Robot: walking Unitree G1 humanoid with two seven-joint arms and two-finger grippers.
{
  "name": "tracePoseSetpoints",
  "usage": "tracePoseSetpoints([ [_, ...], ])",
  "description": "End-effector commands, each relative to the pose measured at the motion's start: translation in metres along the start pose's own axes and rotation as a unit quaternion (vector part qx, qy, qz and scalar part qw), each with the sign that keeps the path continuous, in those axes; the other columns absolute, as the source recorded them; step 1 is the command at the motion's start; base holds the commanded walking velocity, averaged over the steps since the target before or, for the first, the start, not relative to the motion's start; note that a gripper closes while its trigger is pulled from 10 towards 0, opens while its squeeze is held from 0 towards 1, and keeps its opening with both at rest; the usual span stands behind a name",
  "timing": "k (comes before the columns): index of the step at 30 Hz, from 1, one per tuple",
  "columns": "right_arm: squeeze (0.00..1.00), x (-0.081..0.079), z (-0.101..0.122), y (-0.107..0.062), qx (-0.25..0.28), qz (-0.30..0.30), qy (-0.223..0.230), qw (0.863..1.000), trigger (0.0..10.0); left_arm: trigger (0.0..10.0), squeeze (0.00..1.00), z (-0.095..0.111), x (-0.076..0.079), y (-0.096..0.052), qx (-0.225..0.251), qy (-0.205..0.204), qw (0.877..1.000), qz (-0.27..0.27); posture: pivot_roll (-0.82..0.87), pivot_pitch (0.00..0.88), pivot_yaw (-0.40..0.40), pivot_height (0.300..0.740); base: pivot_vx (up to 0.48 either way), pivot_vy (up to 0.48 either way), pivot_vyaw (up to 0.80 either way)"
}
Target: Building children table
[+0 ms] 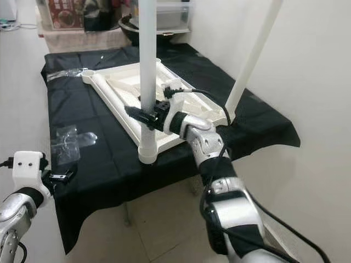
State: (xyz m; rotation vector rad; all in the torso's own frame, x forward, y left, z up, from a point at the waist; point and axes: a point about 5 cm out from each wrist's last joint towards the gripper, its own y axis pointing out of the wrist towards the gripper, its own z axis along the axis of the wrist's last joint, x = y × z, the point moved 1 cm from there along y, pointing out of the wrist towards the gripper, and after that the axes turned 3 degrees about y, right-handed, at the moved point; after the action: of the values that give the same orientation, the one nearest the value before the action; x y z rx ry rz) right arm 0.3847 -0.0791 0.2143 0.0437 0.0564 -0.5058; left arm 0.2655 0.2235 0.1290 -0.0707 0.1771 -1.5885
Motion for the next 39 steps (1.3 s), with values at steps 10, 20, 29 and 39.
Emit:
tracePoseSetpoints([
  [10,0.00,0.019,-0.017,0.013,-0.027,-0.170,0.009,0.985,0.0,10.0,0.00,-0.004,-0.002,-0.002,-0.007,0.013,1.000,0.000,0.11,0.000,-0.104,0.740,0.000,0.000,0.00],
  [20,0.00,0.013,-0.071,-0.009,-0.026,-0.479,0.078,0.874,0.0,10.0,0.00,-0.003,-0.004,-0.006,-0.009,0.013,1.000,0.004,0.11,0.000,-0.081,0.740,0.000,0.000,0.00],
  [29,1.00,-0.010,-0.034,0.035,0.034,-0.291,0.079,0.953,10.0,10.0,0.00,0.002,-0.005,0.000,-0.004,0.020,1.000,-0.005,0.11,0.000,-0.080,0.740,0.000,0.000,0.00],
  [39,0.00,-0.028,-0.023,0.031,-0.020,0.020,0.006,1.000,10.0,10.0,0.00,0.000,-0.001,0.000,-0.004,0.016,1.000,-0.007,0.11,0.000,-0.082,0.740,0.000,0.000,0.00],
])
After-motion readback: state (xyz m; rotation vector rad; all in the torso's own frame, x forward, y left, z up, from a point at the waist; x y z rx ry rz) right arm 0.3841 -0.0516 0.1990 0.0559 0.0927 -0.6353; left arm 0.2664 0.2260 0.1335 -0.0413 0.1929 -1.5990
